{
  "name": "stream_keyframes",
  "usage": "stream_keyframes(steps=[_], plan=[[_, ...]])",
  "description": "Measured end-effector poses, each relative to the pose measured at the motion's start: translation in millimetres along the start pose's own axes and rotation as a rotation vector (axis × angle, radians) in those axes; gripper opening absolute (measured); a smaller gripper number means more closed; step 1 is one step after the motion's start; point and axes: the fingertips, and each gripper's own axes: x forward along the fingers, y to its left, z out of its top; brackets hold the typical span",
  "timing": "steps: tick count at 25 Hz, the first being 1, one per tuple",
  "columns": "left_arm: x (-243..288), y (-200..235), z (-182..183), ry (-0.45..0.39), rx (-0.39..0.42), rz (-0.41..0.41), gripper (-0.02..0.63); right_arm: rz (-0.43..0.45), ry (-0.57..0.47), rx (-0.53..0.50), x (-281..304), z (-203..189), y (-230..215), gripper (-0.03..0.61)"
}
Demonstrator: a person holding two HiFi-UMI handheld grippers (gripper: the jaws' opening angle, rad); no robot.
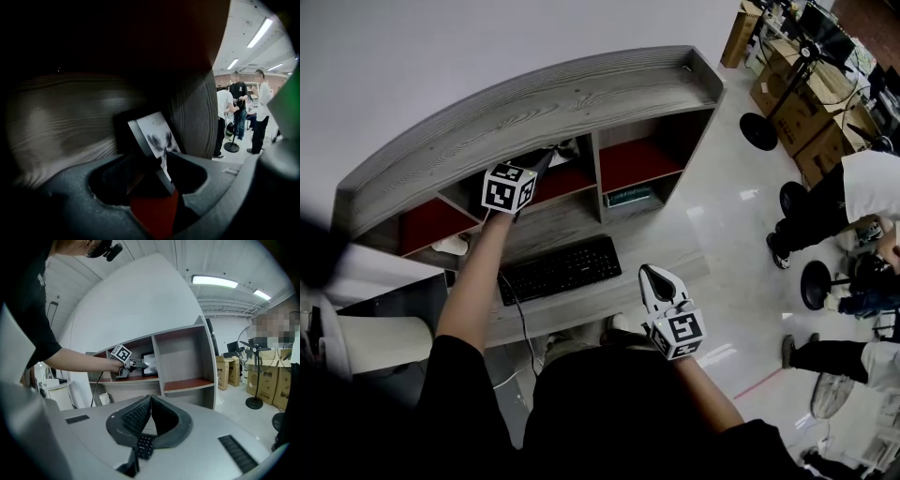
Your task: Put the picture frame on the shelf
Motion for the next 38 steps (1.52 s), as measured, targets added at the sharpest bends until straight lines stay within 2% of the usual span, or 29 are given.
stream_keyframes(steps=[5,10,14,17,21,23,27,31,38], plan=[[-10,-1,-4,-0.004,-0.014,0.018,0.246,0.019,-0.001,-0.005,0,2,5,0.012],[-27,-9,-7,-0.020,-0.065,0.034,0.250,0.042,0.005,-0.005,1,3,9,0.012],[-58,-29,-15,-0.051,-0.127,0.054,0.250,0.072,-0.001,-0.002,0,4,13,0.012],[-86,-57,-23,-0.080,-0.202,0.019,0.250,0.067,-0.020,-0.010,1,10,16,0.012],[-155,-96,-43,-0.152,-0.308,0.013,0.236,0.038,-0.047,0.001,-7,22,31,0.012],[-197,-116,-56,-0.193,-0.353,0.024,0.167,0.026,-0.061,-0.002,-15,25,47,0.012],[-284,-162,-85,-0.251,-0.472,0.028,0.092,0.014,-0.059,-0.025,-42,24,94,0.012],[-359,-190,-121,-0.268,-0.479,0.098,0.023,0.008,-0.031,-0.058,-72,13,146,0.012],[-447,-206,-162,-0.272,-0.467,0.203,0.017,-0.006,0.003,-0.100,-114,0,199,0.012]])
